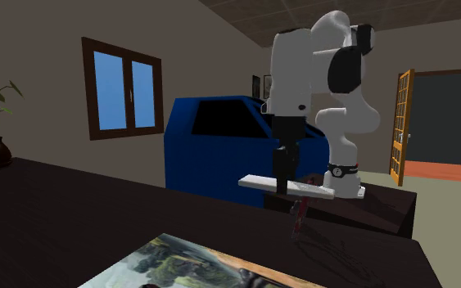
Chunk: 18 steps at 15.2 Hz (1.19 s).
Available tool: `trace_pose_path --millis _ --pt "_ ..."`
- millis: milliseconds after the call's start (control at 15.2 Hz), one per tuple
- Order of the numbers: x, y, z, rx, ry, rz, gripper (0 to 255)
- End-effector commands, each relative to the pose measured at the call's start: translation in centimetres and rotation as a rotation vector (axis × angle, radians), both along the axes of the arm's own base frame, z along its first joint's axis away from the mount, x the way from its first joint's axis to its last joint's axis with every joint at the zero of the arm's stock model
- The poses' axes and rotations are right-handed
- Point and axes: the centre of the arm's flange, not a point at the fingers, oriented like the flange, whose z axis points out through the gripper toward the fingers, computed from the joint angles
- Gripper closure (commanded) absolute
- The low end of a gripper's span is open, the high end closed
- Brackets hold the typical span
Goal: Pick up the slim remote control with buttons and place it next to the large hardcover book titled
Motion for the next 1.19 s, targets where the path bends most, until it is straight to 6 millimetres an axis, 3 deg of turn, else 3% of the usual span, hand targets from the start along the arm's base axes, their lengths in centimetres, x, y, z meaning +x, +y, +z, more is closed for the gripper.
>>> trace_pose_path --millis 0,594,1122 --pt "0.1 2.5 0.0 0.0 0.0 -0.002 255" --pt "0.4 15.0 0.1 0.0 0.0 -0.002 255" --pt "0.4 15.0 -4.2 0.0 0.0 -0.002 255"
